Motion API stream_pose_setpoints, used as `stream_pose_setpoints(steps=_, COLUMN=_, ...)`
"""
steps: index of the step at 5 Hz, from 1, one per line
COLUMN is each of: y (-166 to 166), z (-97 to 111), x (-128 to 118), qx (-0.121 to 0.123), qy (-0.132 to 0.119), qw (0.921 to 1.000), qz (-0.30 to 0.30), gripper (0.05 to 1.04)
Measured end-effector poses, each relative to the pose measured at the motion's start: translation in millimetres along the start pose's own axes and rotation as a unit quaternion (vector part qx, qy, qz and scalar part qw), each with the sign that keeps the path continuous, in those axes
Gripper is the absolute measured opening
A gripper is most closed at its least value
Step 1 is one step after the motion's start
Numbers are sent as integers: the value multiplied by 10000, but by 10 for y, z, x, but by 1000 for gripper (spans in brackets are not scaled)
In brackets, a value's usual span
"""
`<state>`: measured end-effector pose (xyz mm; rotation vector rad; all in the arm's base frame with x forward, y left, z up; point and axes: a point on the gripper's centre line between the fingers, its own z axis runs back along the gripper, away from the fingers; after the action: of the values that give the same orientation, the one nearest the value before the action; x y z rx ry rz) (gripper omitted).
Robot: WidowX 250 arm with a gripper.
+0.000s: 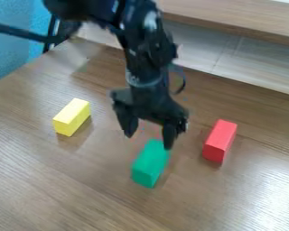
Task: Move the green rectangular block from the top of the yellow one and put it on the table
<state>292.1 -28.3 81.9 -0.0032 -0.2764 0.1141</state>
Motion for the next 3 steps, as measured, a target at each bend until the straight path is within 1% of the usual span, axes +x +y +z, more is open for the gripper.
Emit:
stream_pose_setpoints(steps=1, y=206, z=179, x=95, qx=-2, qy=-178, qw=9992, qz=360, gripper=1000)
stream_pose_setpoints(steps=2, y=461, z=214, x=166, qx=7, qy=-217, qw=9970, qz=746, gripper=1000)
stream_pose_setpoints(steps=3, y=645, z=262, x=225, qx=52, qy=-293, qw=9952, qz=936, gripper=1000)
